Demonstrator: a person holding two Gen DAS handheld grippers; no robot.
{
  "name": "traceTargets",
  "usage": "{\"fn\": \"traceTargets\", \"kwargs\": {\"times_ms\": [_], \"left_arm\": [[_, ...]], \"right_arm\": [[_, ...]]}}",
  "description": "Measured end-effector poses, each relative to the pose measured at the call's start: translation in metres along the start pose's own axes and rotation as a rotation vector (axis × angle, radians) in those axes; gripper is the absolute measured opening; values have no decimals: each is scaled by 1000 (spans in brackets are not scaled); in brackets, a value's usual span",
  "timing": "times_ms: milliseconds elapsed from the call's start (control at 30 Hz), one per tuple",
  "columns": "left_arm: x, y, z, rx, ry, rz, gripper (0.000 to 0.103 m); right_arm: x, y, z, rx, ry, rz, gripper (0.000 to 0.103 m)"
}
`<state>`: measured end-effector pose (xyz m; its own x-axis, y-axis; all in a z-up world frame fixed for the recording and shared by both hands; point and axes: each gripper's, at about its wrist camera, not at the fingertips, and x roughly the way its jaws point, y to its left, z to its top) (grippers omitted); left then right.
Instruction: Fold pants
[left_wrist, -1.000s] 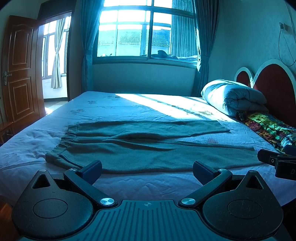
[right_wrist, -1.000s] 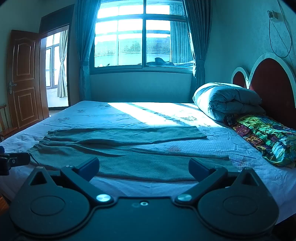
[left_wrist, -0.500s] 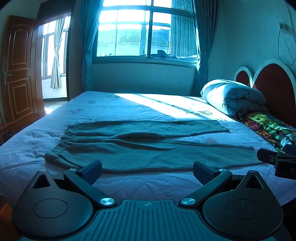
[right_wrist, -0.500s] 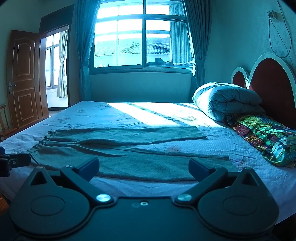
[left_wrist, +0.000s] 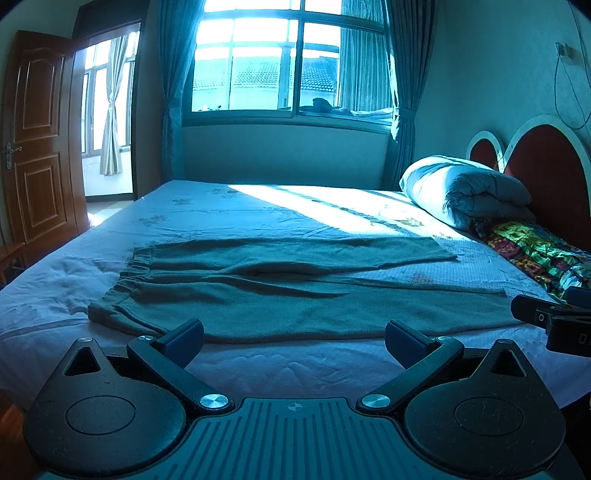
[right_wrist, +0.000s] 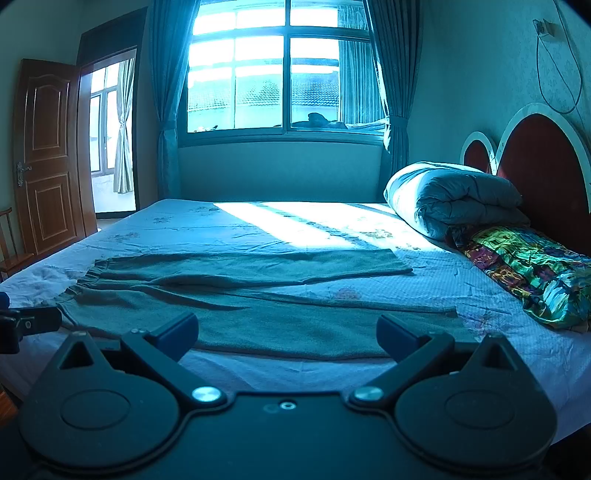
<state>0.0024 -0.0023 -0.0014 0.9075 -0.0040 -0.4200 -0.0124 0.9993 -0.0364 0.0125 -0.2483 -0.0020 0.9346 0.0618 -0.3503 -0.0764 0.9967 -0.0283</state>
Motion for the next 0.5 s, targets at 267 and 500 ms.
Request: {"fn": "traceTargets", "kwargs": {"times_ms": [267,500], "left_arm": [[0,0,-1,1,1,-2,103],[0,0,-1,3,1,-2,103]], "right_arm": [[0,0,0,0,0,1,97],[0,0,0,2,1,1,97]]}}
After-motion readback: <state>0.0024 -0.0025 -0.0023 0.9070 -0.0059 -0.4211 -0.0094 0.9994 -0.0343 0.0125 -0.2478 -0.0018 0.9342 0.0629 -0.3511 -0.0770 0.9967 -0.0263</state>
